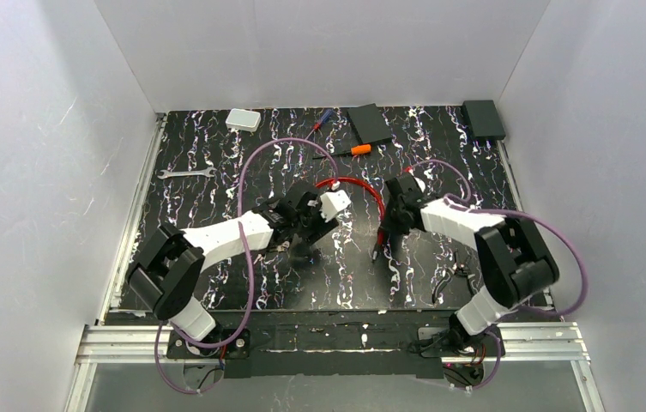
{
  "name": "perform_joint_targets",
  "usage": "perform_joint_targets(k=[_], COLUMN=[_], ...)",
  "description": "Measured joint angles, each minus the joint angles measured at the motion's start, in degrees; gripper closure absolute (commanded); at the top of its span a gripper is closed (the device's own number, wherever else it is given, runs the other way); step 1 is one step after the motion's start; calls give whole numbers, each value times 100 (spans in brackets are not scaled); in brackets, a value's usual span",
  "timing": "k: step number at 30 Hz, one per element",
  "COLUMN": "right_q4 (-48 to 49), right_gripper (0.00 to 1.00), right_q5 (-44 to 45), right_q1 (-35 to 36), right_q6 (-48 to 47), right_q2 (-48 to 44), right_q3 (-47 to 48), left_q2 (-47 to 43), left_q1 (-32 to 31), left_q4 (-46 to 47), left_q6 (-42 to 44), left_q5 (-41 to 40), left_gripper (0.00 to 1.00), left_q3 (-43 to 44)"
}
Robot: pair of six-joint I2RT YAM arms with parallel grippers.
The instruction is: Unlock with the key
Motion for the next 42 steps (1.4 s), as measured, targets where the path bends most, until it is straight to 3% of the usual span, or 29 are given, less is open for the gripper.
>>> perform_joint_targets(k=[4, 7, 11, 13, 17, 19, 25, 33, 38, 42], right_q4=[205, 188, -98, -332, -798, -890, -940, -481, 33, -17], right_gripper=[91, 62, 31, 21, 15, 3, 2, 2, 2, 2], right_q5=[-127, -125, 334, 625, 1071, 1165, 911, 809, 1851, 2896], right_q1=[0, 0, 7, -13, -70, -92, -85, 50, 50, 50], right_q6=[-243, -553, -1073, -1257, -1641, -1759, -2079, -2194, -1989, -1438], right_q2=[595, 841, 990, 1029, 1067, 1060, 417, -1871, -3532, -4660], right_q3=[564, 870, 1241, 1445, 2107, 2406, 2479, 1690, 645, 76], left_q2=[-267, -439, -538, -562, -643, -717, -1051, -1554, -2020, -2968], left_q1=[44, 81, 157, 192, 249, 262, 310, 404, 424, 442], left_q4=[343, 542, 817, 916, 1128, 1292, 1812, 2492, 2640, 2767], left_q6=[2, 13, 44, 50, 76, 96, 109, -129, -203, -262], left_q5=[-304, -531, -874, -994, -1255, -1414, -1891, -3045, -3777, -4140], left_gripper=[42, 41, 40, 34, 15, 3, 2, 2, 2, 2], left_q3=[-83, -162, -243, -289, -396, -485, -756, -898, -914, -1104])
